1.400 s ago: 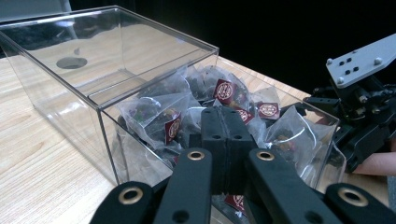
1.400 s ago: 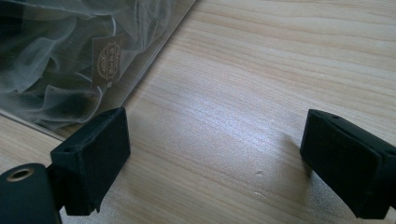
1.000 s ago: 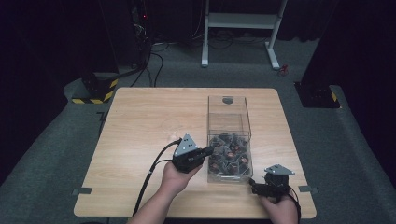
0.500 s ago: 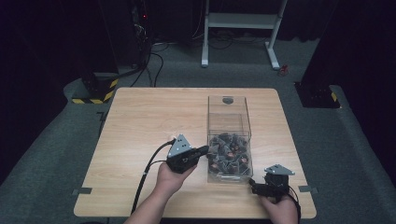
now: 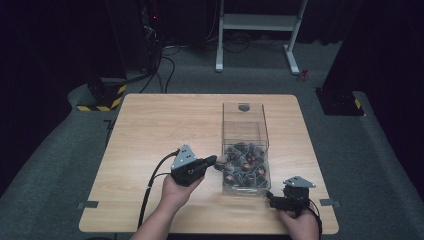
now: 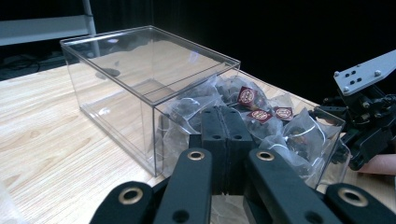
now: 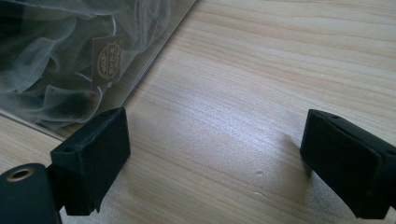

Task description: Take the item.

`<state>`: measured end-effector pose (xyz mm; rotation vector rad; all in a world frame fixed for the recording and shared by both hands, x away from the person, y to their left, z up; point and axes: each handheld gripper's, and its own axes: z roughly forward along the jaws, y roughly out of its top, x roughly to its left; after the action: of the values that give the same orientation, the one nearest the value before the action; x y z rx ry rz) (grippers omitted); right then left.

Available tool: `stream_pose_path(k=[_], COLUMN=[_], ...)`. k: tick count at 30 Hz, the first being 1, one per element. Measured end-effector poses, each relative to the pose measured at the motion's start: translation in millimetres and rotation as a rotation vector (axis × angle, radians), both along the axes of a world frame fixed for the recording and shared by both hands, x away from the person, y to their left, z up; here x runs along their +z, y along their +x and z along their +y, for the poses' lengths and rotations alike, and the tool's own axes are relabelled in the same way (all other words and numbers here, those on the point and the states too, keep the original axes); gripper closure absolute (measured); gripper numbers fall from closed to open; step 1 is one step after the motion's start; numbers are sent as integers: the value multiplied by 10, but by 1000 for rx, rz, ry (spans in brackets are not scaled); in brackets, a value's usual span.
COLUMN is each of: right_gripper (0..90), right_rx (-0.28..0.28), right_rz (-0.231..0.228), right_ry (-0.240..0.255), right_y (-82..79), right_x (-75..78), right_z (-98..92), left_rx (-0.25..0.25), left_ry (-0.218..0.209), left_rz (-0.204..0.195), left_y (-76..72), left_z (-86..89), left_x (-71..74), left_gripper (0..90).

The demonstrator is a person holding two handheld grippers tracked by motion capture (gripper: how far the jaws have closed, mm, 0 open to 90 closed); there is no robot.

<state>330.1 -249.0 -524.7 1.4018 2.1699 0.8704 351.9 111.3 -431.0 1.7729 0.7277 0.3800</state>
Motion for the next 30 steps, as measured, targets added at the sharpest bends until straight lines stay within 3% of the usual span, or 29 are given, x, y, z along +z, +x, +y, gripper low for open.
stream_pose_path(k=[30], right_gripper=[81], right_rx=[-1], right_rz=[1], right_ry=[1], right_y=[-1], right_x=[0], right_z=[1], left_rx=[83], left_ry=[4], left_rz=[-10], left_y=[-17], left_z=[395], left_x=[-11], left_gripper=[899])
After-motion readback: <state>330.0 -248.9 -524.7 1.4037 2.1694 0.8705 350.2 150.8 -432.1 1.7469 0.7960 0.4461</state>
